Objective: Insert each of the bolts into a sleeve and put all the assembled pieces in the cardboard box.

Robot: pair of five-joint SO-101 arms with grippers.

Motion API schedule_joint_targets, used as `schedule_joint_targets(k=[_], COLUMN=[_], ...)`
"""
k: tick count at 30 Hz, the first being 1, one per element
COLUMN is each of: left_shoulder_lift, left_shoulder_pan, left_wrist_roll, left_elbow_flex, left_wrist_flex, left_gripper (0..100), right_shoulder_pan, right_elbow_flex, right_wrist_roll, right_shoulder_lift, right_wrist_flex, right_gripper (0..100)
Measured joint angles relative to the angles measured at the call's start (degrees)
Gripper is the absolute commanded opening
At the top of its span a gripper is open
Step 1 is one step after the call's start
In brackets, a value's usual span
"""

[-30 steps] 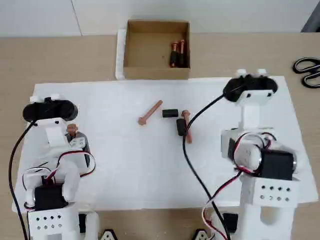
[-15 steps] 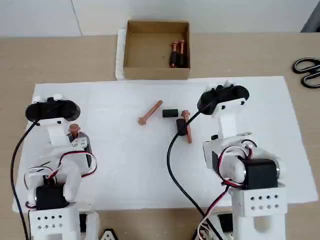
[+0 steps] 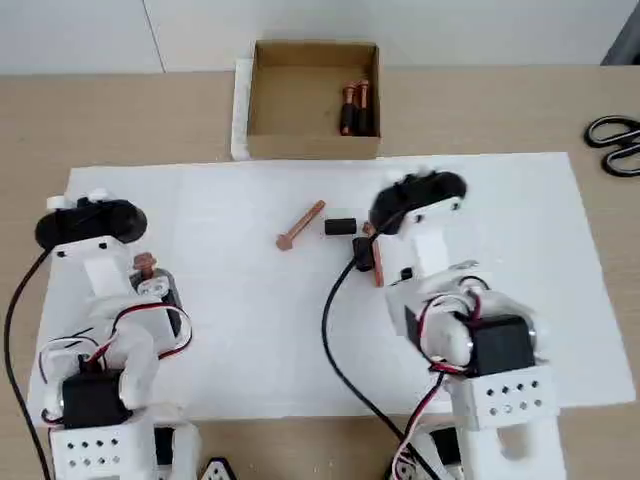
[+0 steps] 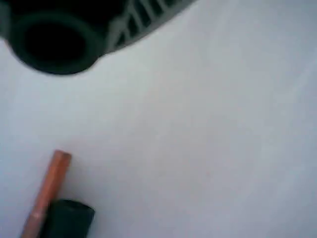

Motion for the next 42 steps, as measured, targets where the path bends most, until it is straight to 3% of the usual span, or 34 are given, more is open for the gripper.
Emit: schedule_joint_targets(k=[8, 15, 20, 35, 42], left_shoulder_lift=[0.0, 0.0, 0.0, -0.2, -0.4], left_shoulder_pan=[2.9, 10.7, 12.6, 12.7, 12.7], left_wrist_roll=[0.0, 6.0, 7.6, 8.4, 8.4], left_elbow_flex=[-6.2, -10.8, -10.8, -10.8, -10.8], left_wrist_flex=[4.9, 7.6, 7.6, 4.1, 3.5], left_gripper=[1, 1, 1, 1, 1], right_shoulder_pan=[-2.2, -2.6, -2.7, -11.7, -14.1], right_elbow_flex=[0.0, 0.0, 0.6, 23.4, 28.4], right_wrist_roll=[0.0, 0.0, 0.0, 0.0, 0.0], right_shoulder_lift=[0.0, 0.0, 0.0, 0.1, 0.1], right_wrist_flex=[-3.0, -7.4, -11.6, -43.5, -48.5], right_gripper=[0.5, 0.4, 0.4, 0.4, 0.4])
